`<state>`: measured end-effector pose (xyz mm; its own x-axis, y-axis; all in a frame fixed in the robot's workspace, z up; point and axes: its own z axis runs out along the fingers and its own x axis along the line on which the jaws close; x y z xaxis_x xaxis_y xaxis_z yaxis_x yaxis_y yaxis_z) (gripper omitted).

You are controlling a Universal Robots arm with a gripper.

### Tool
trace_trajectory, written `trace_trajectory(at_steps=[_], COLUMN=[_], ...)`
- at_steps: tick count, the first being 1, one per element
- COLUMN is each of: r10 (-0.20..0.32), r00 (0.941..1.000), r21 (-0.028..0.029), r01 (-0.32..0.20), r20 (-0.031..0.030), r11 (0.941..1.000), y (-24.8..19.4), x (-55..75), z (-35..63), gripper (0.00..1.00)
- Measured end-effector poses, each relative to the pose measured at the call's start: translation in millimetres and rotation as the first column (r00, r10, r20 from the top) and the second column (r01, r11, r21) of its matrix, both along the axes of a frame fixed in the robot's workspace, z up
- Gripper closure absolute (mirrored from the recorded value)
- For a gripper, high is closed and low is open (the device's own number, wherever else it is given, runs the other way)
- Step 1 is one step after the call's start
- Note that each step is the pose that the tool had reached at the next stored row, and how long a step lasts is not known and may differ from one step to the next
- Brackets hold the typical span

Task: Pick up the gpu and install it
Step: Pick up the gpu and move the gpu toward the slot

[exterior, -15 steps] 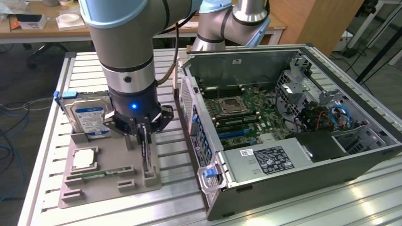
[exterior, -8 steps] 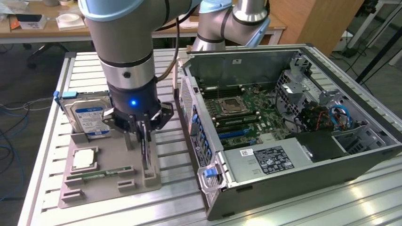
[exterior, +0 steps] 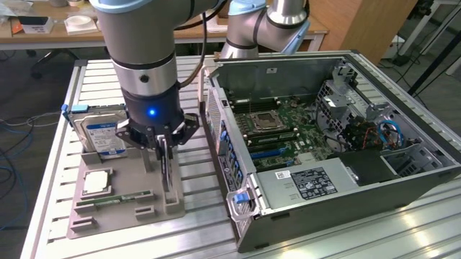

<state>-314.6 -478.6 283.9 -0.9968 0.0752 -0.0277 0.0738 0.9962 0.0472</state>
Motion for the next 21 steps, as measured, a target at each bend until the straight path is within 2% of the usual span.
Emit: trace_trajectory(at_steps=[21], r10=[0.000], r00=[1.0000], r21=[-0.0001], r01=[0.000], r20=[-0.0001], r11=[1.0000], y=[0.0], x=[0.0], z=[39.5], gripper=[0.74])
